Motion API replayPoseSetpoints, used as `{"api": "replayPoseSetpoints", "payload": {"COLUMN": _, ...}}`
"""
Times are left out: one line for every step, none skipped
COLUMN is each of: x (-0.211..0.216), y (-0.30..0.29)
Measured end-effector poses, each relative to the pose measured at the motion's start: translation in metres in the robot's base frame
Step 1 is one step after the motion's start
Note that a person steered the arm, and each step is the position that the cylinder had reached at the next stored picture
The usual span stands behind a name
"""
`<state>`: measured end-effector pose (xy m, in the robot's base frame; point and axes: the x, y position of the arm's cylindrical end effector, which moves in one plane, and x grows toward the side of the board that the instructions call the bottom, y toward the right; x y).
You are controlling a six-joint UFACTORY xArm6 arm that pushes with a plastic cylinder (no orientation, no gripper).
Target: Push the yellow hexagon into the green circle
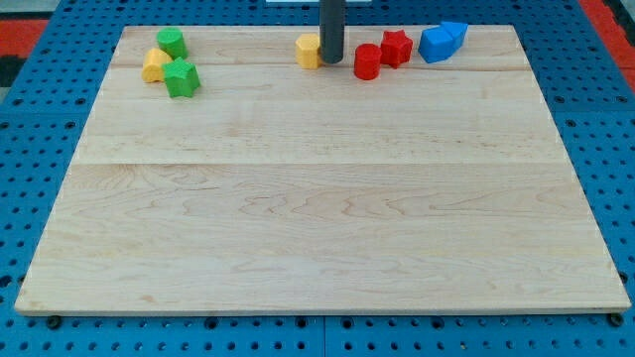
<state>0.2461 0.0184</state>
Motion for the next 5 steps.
{"api": "replayPoseSetpoints", "payload": {"x": -0.004, "y": -0.033}}
{"api": "replayPoseSetpoints", "payload": {"x": -0.008, "y": -0.059}}
{"api": "replayPoseSetpoints", "payload": {"x": -0.04, "y": -0.036}}
{"api": "replayPoseSetpoints", "payload": {"x": -0.046, "y": -0.039}}
{"api": "replayPoseSetpoints", "payload": {"x": -0.023, "y": -0.042}}
